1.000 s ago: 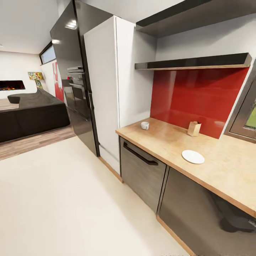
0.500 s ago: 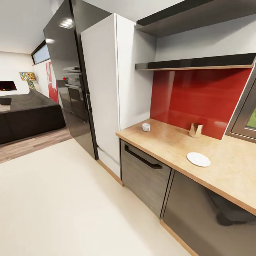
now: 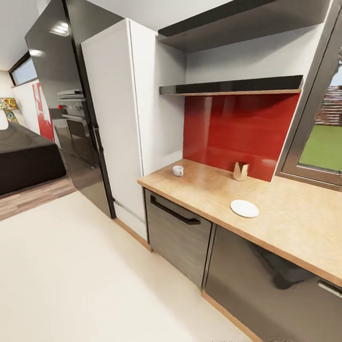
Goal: Set up a coffee station on the kitchen countertop: keep the coffee maker on the countertop, move the bottle of coffee from the kitchen shelf to the counter next to the coffee maker, place a paper coffee filter on top of the coffee maker, put the saucer next to the coffee maker with the coffee cup on the saucer, and place the electric kettle next to the coffee maker.
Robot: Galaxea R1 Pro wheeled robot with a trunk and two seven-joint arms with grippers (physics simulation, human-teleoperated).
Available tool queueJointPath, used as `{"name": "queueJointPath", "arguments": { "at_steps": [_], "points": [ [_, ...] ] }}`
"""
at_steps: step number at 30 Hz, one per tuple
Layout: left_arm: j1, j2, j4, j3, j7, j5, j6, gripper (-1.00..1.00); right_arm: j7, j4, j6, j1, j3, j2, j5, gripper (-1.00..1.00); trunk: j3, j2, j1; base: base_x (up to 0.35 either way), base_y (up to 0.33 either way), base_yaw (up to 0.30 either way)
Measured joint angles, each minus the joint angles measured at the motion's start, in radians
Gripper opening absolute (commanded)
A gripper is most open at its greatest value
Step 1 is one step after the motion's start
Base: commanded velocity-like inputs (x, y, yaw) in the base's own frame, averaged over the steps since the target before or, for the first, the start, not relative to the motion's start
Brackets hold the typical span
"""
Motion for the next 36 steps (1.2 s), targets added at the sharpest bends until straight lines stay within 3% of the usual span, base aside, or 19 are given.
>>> {"name": "queueJointPath", "arguments": {
  "at_steps": [18,29,36],
  "points": [
    [0.0,0.0,0.0,0.0,0.0,0.0,0.0,1.0,-0.001,0.0,0.0,0.0,-0.001,0.0,-0.001,1.0,0.01,0.0,0.0,0.002,0.006,-0.268],
    [0.0,0.0,0.001,0.001,0.0,0.0,0.0,1.0,-0.006,0.0,0.0,0.0,-0.001,0.0,-0.001,1.0,0.011,0.0,0.0,0.104,0.246,-0.075],
    [0.0,0.0,0.002,0.0,0.0,0.0,0.0,1.0,-0.006,0.0,0.0,0.0,-0.001,0.0,-0.001,1.0,0.011,0.0,0.0,0.026,0.052,-0.239]
  ]
}}
